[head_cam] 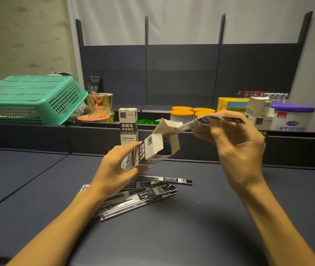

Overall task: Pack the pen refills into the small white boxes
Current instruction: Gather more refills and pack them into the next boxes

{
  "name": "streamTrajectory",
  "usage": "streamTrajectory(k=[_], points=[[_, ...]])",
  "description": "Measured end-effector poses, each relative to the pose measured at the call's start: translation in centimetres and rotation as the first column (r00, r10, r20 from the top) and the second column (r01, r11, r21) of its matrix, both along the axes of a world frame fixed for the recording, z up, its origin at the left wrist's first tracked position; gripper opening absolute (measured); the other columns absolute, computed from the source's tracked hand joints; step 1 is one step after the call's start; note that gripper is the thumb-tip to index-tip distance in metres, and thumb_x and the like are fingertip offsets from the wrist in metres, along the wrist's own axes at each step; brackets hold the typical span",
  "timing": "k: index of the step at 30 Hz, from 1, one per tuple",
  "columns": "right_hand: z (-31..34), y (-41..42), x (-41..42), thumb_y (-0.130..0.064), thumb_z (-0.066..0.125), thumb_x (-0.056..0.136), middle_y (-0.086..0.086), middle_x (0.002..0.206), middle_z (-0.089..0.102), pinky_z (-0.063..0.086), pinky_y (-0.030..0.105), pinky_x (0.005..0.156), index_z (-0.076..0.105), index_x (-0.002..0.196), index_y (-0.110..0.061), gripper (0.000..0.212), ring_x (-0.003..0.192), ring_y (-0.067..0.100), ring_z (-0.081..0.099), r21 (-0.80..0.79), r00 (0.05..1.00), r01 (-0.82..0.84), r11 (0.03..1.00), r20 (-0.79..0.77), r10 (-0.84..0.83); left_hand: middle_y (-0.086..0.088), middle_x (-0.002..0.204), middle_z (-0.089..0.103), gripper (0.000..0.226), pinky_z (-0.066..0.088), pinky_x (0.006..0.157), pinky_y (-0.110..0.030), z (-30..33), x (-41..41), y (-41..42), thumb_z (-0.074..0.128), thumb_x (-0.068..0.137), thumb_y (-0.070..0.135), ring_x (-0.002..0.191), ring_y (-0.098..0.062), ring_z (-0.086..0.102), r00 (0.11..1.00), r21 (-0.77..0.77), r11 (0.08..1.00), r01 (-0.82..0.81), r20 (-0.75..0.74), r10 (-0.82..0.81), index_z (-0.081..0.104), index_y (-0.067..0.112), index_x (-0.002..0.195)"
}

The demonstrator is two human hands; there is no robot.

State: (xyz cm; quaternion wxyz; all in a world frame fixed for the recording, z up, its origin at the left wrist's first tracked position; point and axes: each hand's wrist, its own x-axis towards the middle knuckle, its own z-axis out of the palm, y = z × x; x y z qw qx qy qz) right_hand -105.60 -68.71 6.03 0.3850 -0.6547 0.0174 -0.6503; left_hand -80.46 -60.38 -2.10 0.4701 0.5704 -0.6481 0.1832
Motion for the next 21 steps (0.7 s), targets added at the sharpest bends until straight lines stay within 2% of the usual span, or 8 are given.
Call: streamTrajectory(k=[2,4,6,8,11,15,19,21], points=[[-0.5,-0.2,0.3,-0.008,0.06,0.09,0.004,0.098,0.072,0.06,0.035,0.075,0.064,0.103,-0.007,0.014,0.087,0.02,0.072,-0.075,0.998,0.038,0.996,-0.056,-0.042,0.012,0.127,0.052,0.069,0.052,0.085,-0.032,0.0,-0.1,0.1,0.065,0.076,0.051,0.112,-0.009,0.052,1.0,-0.001,1.0,0.01,0.01,-0.01,0.043,0.029,0.138],[-1.1,-0.6,0.7,-0.007,0.063,0.09,0.007,0.103,0.07,0.059,0.031,0.08,0.068,0.105,-0.004,0.015,0.093,0.015,0.07,-0.199,0.978,0.129,0.972,-0.136,-0.157,0.013,0.126,0.052,0.069,0.053,0.085,-0.036,0.1,-0.1,0.1,0.066,0.076,0.05,0.112,-0.008,0.052,1.0,-0.004,1.0,0.02,0.019,-0.02,0.044,0.028,0.137],[-1.9,-0.9,1.2,-0.008,0.067,0.088,0.007,0.103,0.067,0.056,0.023,0.08,0.071,0.103,-0.004,0.016,0.094,0.011,0.065,-0.367,0.93,0.232,0.901,-0.187,-0.316,0.013,0.126,0.053,0.069,0.053,0.085,-0.037,0.1,-0.1,0.0,0.067,0.075,0.049,0.112,-0.008,0.053,1.0,-0.003,1.0,0.019,0.022,-0.019,0.046,0.026,0.137],[-2.4,-1.1,1.7,-0.011,0.067,0.086,0.008,0.1,0.063,0.055,0.021,0.073,0.073,0.101,-0.003,0.018,0.087,0.012,0.062,-0.469,0.892,0.28,0.838,-0.197,-0.408,0.013,0.126,0.053,0.069,0.053,0.086,-0.037,0.1,-0.1,0.0,0.067,0.075,0.049,0.112,-0.007,0.052,1.0,-0.004,1.0,0.014,0.017,-0.014,0.046,0.025,0.137],[-2.5,-1.2,1.8,-0.012,0.067,0.086,0.011,0.097,0.06,0.053,0.019,0.068,0.073,0.101,-0.003,0.019,0.082,0.014,0.059,-0.507,0.879,0.325,0.798,-0.15,-0.453,0.014,0.126,0.053,0.069,0.053,0.086,-0.037,0.0,-0.1,0.0,0.067,0.075,0.049,0.112,-0.007,0.053,1.0,0.0,1.0,0.019,0.006,-0.019,0.046,0.029,0.137],[-2.3,-1.0,1.6,-0.017,0.063,0.089,0.007,0.097,0.067,0.052,0.017,0.074,0.069,0.102,-0.003,0.02,0.085,0.012,0.062,-0.507,0.889,0.329,0.797,-0.117,-0.442,0.015,0.126,0.053,0.068,0.053,0.086,-0.037,0.0,0.0,0.0,0.067,0.075,0.05,0.113,-0.007,0.053,1.0,0.004,1.0,0.016,-0.004,-0.016,0.045,0.03,0.137],[-2.4,-0.8,1.6,-0.018,0.061,0.087,0.006,0.093,0.068,0.055,0.026,0.073,0.068,0.098,-0.005,0.018,0.082,0.021,0.066,-0.523,0.882,0.322,0.789,-0.136,-0.45,0.014,0.126,0.053,0.069,0.053,0.085,-0.035,0.0,-0.1,0.1,0.066,0.075,0.051,0.112,-0.006,0.052,1.0,0.006,1.0,0.016,-0.004,-0.016,0.046,0.028,0.136],[-2.5,-0.7,1.6,-0.016,0.059,0.085,0.006,0.093,0.068,0.053,0.024,0.076,0.069,0.097,-0.005,0.018,0.085,0.02,0.064,-0.558,0.866,0.339,0.758,-0.131,-0.483,0.012,0.125,0.054,0.069,0.053,0.085,-0.036,0.0,-0.2,0.1,0.066,0.075,0.05,0.112,-0.008,0.052,1.0,0.01,1.0,0.014,-0.002,-0.014,0.048,0.023,0.136]])
